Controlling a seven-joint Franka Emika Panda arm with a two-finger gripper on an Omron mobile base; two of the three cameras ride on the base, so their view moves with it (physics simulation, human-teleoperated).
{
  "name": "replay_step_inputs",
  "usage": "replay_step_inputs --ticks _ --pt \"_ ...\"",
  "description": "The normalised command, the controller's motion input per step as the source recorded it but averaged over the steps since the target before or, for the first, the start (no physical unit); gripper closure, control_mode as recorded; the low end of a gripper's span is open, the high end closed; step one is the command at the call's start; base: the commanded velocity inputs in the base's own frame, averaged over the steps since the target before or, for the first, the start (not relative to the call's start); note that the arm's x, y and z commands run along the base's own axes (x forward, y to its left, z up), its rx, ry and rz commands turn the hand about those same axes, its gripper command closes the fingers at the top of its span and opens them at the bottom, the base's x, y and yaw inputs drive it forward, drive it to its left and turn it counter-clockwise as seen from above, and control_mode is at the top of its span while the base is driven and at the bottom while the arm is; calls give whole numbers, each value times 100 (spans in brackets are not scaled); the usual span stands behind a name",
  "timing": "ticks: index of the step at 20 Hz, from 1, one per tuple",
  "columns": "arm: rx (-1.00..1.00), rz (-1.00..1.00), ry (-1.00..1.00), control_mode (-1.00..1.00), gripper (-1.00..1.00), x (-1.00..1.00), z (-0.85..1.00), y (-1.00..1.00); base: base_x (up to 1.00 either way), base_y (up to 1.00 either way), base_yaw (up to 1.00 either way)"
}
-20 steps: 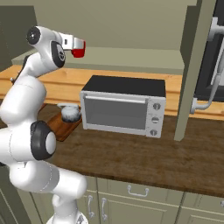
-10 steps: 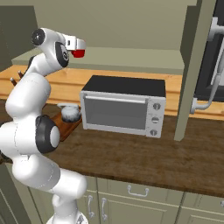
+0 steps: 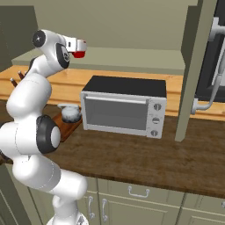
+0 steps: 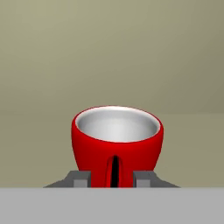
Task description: Pick the kettle from the counter and place it on the tray. Then pick the mug from the cabinet and place it on the tray. Then close the cabinet doors.
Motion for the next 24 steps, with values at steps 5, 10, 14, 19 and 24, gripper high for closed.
replay_step_inputs --ticks 5,10,14,19,24 --pt "0 0 0 -100 100 0 -4 0 0 0 0" --pt "0 0 0 -100 100 0 0 0 0 0 0" --pt "0 0 0 -100 100 -1 0 0 0 0 0" --pt "1 -3 -1 -100 100 -31 0 0 0 0 0" --pt "0 -7 -5 -100 100 -76 12 17 0 0 0"
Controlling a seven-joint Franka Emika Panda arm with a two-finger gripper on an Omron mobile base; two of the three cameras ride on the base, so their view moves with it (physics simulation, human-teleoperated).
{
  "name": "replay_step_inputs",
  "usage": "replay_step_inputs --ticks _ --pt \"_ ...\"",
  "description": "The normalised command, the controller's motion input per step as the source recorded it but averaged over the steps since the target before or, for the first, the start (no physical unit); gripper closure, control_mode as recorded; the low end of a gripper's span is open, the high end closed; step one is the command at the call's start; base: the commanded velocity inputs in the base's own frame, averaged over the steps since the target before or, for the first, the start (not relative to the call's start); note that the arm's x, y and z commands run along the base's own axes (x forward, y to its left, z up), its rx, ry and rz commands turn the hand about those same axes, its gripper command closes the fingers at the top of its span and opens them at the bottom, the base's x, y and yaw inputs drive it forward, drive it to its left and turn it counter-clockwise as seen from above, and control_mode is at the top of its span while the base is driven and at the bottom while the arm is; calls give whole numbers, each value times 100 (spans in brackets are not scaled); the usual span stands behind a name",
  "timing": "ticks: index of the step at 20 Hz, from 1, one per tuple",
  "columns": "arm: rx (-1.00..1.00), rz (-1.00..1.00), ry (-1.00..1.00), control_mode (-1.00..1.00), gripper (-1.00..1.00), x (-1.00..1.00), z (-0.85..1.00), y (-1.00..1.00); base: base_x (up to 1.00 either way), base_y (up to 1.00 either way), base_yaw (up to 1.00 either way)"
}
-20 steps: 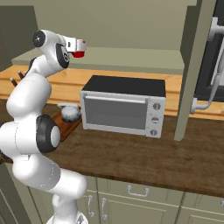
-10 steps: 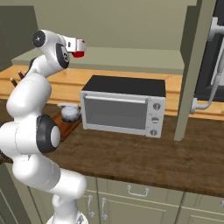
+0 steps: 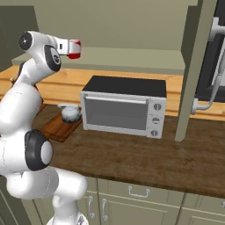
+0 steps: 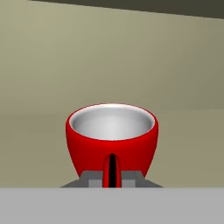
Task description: Pick the kettle from the counter and place it on the tray. Then pick the mug from the cabinet and place it on the tray. Then close the cabinet doors.
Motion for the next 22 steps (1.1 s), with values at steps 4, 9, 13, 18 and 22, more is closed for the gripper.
replay_step_inputs --ticks 4,9,13,18,22 --pt "0 -8 -2 -100 100 -83 9 22 0 0 0" --pt "0 -3 0 -100 100 -81 -9 9 0 0 0" --pt "0 0 0 -100 100 -87 -28 0 0 0 0" --pt "0 -1 0 -100 100 -72 -51 17 0 0 0" --pt "0 -7 0 -100 100 -50 -59 32 0 0 0"
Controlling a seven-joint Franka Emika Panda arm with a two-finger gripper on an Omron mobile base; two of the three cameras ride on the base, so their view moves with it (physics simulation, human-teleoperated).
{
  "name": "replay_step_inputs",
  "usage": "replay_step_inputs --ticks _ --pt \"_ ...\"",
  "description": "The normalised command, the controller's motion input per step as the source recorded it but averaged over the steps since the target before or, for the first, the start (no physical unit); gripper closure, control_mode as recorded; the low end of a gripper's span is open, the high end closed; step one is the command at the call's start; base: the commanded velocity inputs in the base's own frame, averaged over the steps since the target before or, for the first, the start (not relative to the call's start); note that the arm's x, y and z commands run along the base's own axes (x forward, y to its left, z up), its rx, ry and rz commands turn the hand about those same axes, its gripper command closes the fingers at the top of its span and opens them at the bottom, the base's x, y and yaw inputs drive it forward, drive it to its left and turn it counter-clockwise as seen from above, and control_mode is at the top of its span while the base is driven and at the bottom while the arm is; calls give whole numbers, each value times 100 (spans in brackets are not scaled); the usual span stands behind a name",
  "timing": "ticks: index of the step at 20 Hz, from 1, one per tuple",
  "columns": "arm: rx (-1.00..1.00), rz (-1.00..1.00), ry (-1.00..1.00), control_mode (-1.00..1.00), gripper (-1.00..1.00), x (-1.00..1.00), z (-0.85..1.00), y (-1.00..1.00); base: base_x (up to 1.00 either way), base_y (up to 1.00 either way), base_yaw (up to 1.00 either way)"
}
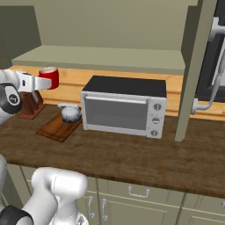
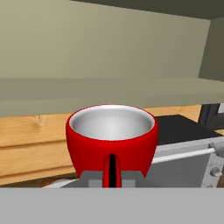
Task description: Pick the kettle from the counter and place it on the tray. Then pick the mug from the cabinet and place it on the tray. Then close the cabinet doors.
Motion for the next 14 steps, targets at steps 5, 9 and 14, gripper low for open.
replay_step_inputs --ticks 5,9,14 --pt "0 -18 0 -100 100 -13 -58 40 0 0 0" --pt "0 -19 0 -100 100 0 -54 39 0 0 0" --pt "0 -16 0 -100 100 0 -55 32 0 0 0"
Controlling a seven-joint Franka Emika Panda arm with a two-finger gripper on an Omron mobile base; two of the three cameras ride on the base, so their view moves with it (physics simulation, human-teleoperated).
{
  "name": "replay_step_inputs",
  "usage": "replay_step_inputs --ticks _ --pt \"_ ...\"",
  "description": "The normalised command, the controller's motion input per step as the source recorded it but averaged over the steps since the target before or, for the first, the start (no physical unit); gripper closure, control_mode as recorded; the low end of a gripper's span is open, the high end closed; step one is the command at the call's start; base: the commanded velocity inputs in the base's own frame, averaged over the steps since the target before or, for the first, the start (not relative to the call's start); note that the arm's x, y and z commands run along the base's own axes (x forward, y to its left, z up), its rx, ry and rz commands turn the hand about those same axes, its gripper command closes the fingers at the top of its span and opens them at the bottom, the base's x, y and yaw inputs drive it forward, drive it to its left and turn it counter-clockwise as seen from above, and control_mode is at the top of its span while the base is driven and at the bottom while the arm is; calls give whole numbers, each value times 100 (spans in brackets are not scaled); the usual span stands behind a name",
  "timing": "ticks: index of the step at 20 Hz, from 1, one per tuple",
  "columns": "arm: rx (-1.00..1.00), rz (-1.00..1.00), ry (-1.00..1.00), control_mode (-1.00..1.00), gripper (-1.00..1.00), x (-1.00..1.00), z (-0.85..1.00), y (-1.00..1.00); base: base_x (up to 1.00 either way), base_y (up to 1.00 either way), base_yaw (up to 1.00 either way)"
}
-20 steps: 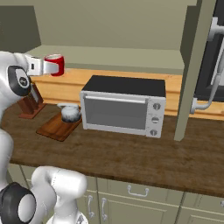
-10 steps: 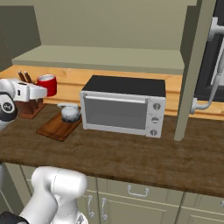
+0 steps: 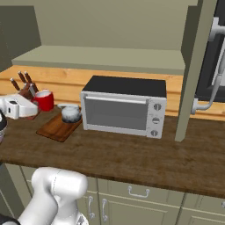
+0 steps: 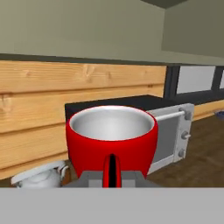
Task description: Pick the kettle from the counter and place it on the tray. Then pick the mug from the cabinet and place it on the tray. Then close the cabinet doors.
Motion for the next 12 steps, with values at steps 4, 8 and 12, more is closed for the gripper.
replay_step_inputs --ticks 4,8,12 --pt "0 -14 0 -100 100 0 -59 24 0 0 0" --pt "1 -10 0 -100 100 3 -55 26 0 0 0" --pt "4 -10 -1 -100 100 10 -36 10 0 0 0"
